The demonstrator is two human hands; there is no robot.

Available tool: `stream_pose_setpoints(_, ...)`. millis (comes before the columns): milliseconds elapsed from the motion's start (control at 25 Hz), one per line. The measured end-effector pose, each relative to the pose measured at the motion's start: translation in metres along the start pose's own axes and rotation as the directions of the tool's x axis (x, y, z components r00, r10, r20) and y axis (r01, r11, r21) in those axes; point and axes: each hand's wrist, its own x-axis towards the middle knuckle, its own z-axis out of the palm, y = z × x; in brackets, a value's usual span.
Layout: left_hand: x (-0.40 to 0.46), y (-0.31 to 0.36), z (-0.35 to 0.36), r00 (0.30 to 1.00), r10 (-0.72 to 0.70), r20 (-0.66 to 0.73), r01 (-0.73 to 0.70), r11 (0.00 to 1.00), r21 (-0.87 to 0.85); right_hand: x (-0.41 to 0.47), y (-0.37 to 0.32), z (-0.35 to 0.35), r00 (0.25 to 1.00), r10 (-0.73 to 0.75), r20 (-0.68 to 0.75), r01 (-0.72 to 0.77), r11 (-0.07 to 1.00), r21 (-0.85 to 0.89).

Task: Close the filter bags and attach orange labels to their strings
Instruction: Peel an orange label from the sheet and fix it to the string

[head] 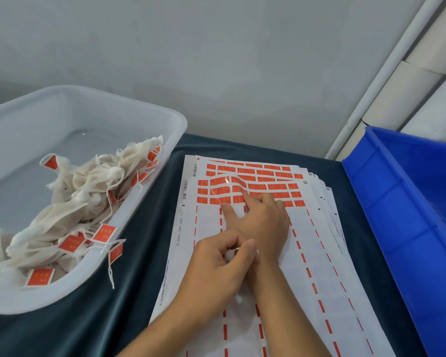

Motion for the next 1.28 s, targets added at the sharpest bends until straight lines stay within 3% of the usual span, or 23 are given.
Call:
stream_pose_setpoints(280, -0.001, -0.001, 0.001, 1.000, -0.010, 0.003, 0.010, 1.000, 0.008, 0.000, 0.001, -0.001, 1.000, 0.001, -0.029, 0.003, 0.991, 0.132)
stream_pose_setpoints(800, 0.000, -0.003, 0.000, 1.000, 0.005, -0.012, -0.004, 1.000, 0.021, -0.004, -0.003, -0.008, 0.999, -0.049, -0.024, 0.050, 0.998, 0.042)
stream_pose_setpoints(1000, 0.001, -0.003, 0.001, 0.998, 0.004, -0.067, -0.005, 1.000, -0.019, -0.005, -0.004, -0.010, 0.994, -0.092, -0.062, 0.096, 0.994, 0.056)
stream_pose_setpoints(1160, 0.003, 0.000, 0.000, 0.995, 0.019, -0.094, -0.026, 0.996, -0.081, -0.003, -0.003, -0.011, 0.995, -0.100, -0.008, 0.100, 0.993, 0.060)
stream_pose_setpoints(1280, 0.007, -0.003, -0.003, 0.981, 0.039, -0.189, -0.051, 0.997, -0.058, 0.007, -0.005, -0.014, 0.993, -0.119, 0.018, 0.118, 0.992, 0.037)
